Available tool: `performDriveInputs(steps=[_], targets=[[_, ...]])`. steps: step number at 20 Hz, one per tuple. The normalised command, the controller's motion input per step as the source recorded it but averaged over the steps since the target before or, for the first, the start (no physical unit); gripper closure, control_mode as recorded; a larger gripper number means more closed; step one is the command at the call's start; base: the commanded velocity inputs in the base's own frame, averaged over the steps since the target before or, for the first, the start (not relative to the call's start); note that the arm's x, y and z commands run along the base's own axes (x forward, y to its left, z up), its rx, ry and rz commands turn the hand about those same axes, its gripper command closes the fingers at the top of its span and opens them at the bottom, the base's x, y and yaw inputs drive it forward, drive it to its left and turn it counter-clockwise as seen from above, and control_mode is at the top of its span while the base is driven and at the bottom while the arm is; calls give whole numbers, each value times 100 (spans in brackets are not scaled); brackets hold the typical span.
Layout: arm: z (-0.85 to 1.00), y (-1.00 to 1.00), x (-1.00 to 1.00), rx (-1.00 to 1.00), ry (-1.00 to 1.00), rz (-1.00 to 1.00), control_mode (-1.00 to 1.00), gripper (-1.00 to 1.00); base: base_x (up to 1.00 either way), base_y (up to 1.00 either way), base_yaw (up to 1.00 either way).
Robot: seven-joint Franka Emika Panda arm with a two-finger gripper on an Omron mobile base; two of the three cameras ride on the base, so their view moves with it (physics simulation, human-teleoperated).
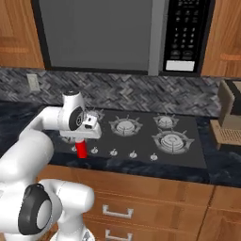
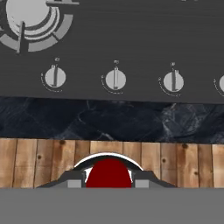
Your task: Four empty soda cans are scattered around the kitchen. Gather all the cans and cluster them next to the stove for recycling.
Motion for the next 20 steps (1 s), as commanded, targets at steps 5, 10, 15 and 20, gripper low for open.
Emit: performDriveInputs(steps=[5, 10, 15, 20], targets=[[0, 0, 0, 0, 0, 0, 100, 100, 28, -100, -5], [0, 0, 0, 0, 0, 0, 100, 100, 36, -100, -3], [0, 0, 0, 0, 0, 0, 100, 100, 65, -94, -3], [-2, -10, 17, 0, 1, 0, -100, 100, 64, -55, -1]])
